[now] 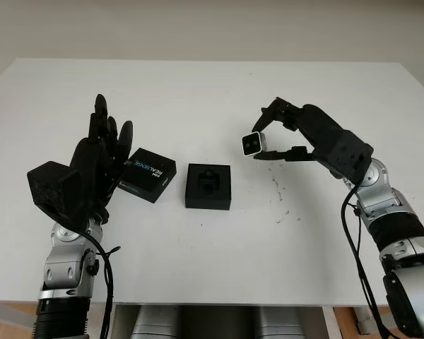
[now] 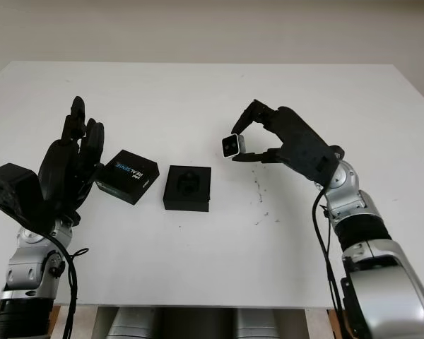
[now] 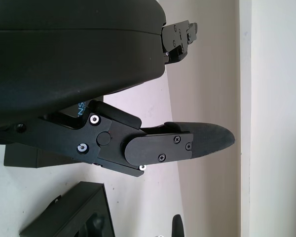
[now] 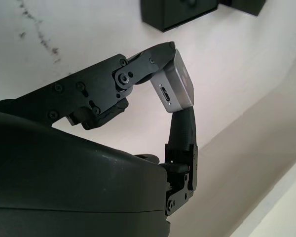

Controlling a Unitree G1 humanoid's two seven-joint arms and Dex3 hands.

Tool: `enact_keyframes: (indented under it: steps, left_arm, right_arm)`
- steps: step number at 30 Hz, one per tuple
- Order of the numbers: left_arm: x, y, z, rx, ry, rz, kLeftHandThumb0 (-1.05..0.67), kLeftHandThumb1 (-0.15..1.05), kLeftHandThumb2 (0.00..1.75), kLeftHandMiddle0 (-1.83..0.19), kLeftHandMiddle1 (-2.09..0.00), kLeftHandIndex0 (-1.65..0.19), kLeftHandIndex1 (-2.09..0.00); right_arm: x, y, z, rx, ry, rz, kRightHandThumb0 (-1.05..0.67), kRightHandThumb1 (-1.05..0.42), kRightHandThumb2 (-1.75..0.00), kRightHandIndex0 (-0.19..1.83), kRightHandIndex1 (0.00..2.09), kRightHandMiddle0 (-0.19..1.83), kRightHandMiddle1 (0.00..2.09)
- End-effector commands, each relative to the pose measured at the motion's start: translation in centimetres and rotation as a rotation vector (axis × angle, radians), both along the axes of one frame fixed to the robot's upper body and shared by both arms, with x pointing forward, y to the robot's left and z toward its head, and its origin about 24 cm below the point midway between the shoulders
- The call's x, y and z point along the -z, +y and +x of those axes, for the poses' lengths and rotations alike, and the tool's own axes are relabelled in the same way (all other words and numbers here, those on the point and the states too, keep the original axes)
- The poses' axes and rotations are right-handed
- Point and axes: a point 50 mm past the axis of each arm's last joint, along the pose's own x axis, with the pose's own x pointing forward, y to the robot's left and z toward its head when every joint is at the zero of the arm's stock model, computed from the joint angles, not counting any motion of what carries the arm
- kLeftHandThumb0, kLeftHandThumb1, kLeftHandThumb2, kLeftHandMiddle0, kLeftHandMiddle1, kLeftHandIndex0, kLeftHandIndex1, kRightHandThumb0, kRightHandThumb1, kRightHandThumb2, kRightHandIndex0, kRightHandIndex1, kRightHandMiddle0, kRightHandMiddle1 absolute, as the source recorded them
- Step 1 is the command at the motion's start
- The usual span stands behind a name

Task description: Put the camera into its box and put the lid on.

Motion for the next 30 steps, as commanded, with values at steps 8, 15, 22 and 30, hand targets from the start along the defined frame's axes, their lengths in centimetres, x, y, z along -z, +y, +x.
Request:
enact_keyframes:
  steps: [8, 15, 22, 30]
  left_arm:
    - [-0.6, 0.5, -0.2, -0.013, -0.014, 0.019, -0.69, 1.05, 0.48, 0.19, 0.00, 0.19, 0.00]
    - [-0.6, 0.5, -0.2, -0.010, -0.013, 0.020, -0.69, 1.05, 0.50, 0.19, 0.00, 0.19, 0.00]
    - [-0.5, 0.6, -0.2, -0.017, -0.013, 0.025, -0.69, 1.05, 0.50, 0.19, 0.00, 0.19, 0.00]
    - [-0.6, 0.5, -0.2, -0.015, -0.010, 0.026, -0.71, 1.05, 0.49, 0.19, 0.00, 0.19, 0.00]
  right_arm:
    - [-0.7, 2.1, -0.8, -0.079, 0.042, 0.252, -0.38, -0.97, -0.05, 0.25, 0.01, 0.21, 1.80]
    - [0.0, 3.8, -1.1, -0.139, 0.117, 0.253, -0.44, -0.96, -0.05, 0.22, 0.00, 0.24, 1.79]
    - [1.2, 5.2, -1.0, -0.172, 0.187, 0.279, -0.38, -0.94, -0.05, 0.20, 0.01, 0.29, 1.76]
    - [2.5, 6.3, -1.1, -0.197, 0.263, 0.292, -0.43, -0.92, -0.05, 0.20, 0.02, 0.32, 1.78]
